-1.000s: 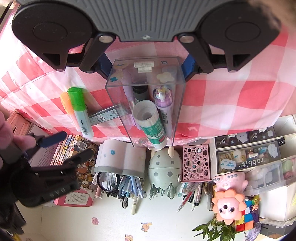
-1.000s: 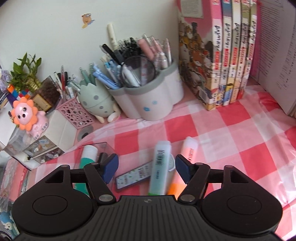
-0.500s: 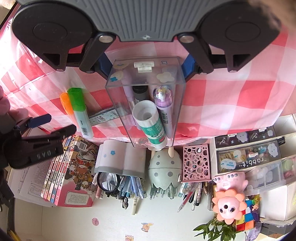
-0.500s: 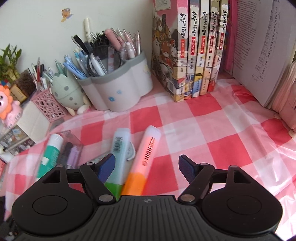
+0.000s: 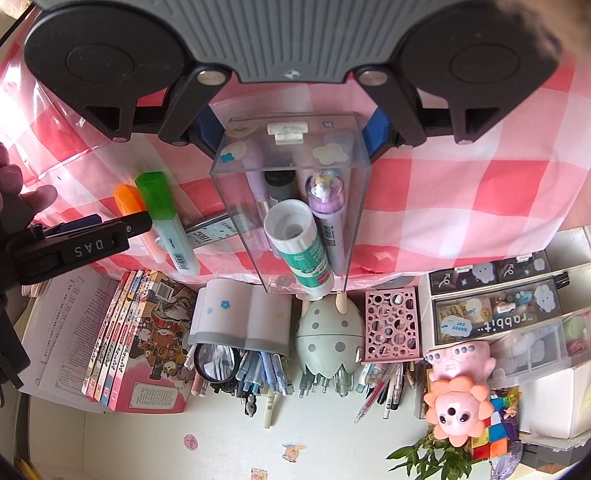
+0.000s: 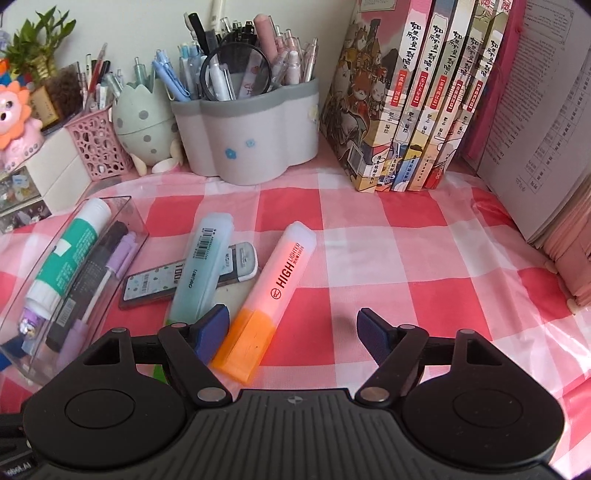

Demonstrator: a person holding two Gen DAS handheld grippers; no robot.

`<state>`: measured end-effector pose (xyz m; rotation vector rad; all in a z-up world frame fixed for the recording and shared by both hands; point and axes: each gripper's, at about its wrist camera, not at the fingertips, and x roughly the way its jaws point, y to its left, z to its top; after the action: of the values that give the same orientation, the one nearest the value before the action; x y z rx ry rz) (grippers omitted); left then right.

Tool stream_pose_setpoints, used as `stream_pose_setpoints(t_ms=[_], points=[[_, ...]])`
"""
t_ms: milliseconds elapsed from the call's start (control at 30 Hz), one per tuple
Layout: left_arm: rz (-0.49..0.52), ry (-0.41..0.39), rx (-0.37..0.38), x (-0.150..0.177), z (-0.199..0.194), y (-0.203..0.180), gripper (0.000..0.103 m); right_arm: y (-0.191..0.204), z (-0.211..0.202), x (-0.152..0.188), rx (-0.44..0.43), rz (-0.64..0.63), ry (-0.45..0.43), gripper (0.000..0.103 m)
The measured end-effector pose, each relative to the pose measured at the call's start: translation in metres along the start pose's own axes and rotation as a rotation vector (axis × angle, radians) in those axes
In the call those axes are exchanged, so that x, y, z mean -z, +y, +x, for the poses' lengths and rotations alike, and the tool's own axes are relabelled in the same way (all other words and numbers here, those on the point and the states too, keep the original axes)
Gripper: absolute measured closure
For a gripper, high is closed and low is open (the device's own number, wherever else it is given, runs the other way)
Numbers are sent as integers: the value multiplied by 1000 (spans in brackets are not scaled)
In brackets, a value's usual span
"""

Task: Organize stationery
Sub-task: 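Withdraw the right tool from the tray to the orange highlighter, then close the right tool on the orange highlighter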

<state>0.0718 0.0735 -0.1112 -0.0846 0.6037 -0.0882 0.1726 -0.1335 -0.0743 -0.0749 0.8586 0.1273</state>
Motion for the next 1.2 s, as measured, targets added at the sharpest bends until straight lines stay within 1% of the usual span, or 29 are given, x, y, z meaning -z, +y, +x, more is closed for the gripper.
stream_pose_setpoints(t_ms=[167, 333, 400, 467, 600, 733, 767, 833, 967, 1033, 1200], points=[[-1, 0, 1, 0, 0, 0, 54, -7, -5, 5, 58, -75, 5, 28], [0, 0, 1, 0, 0, 0, 54, -29, -10, 5, 126, -54, 3, 30], [0, 0, 0, 0, 0, 0, 54, -34, -11, 4, 109, -49, 2, 32], [0, 0, 0, 0, 0, 0, 54, -31, -13, 3, 73, -61, -7, 32], [2, 1, -1, -1, 0, 1, 54, -16, -7, -2, 10, -125, -17, 42], [6, 2, -4, -1, -1, 1, 54, -7, 0, -6, -9, -165, -13, 51], [8, 3, -5, -1, -1, 1, 54, -7, 2, -7, -13, -169, -11, 52], [10, 3, -6, 0, -1, 0, 54, -7, 6, -10, -13, -169, -5, 59], [12, 4, -7, 0, -1, -1, 54, -10, 12, -14, -22, -163, 3, 66], [13, 4, -8, 0, -1, -1, 54, -11, 13, -16, -26, -167, 9, 75], [13, 5, -8, 0, 0, -1, 54, -7, 14, -18, -21, -178, 26, 79]])
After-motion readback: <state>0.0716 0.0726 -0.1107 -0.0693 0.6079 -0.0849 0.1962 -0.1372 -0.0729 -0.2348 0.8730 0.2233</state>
